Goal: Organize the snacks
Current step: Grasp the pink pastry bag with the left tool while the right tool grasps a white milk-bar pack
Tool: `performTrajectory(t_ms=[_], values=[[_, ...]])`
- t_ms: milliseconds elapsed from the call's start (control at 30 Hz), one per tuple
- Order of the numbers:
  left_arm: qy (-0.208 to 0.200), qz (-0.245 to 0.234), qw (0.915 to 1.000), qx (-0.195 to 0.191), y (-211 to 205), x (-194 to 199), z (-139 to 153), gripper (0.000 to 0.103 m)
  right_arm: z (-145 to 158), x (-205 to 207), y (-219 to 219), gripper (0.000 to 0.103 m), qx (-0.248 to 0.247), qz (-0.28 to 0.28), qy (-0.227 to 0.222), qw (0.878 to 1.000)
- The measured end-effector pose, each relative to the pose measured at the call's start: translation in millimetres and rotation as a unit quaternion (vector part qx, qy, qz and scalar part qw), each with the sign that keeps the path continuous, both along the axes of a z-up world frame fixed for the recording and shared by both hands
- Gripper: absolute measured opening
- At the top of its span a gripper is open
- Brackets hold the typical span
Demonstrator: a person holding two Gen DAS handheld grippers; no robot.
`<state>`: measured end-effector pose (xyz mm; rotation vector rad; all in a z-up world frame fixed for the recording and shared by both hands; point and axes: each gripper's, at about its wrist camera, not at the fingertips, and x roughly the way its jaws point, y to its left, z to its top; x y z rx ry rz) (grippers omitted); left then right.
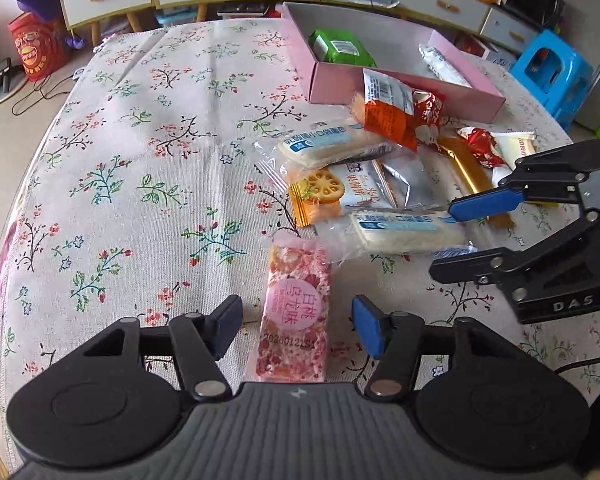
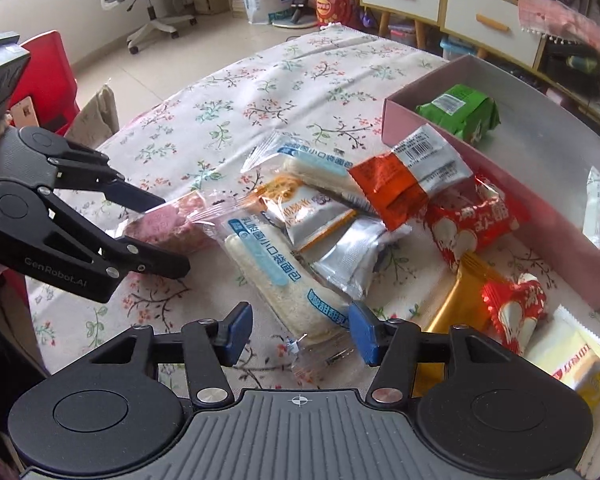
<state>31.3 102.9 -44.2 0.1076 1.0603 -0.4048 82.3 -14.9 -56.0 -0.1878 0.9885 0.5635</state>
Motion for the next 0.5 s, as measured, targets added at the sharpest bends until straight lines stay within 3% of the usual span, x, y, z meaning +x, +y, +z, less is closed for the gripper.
performTrajectory(t_ms=[233, 500], values=[[0.006, 0.009, 0.9999, -0.002, 4, 1, 1, 0.035, 4, 2, 6, 0.054, -0.015, 0.006, -0.018, 1.000], [0.020, 0.033, 0.9992, -0.009, 11, 6, 3, 0.031, 2, 4, 15, 0.055, -0.027, 0.003, 0.002, 1.000]])
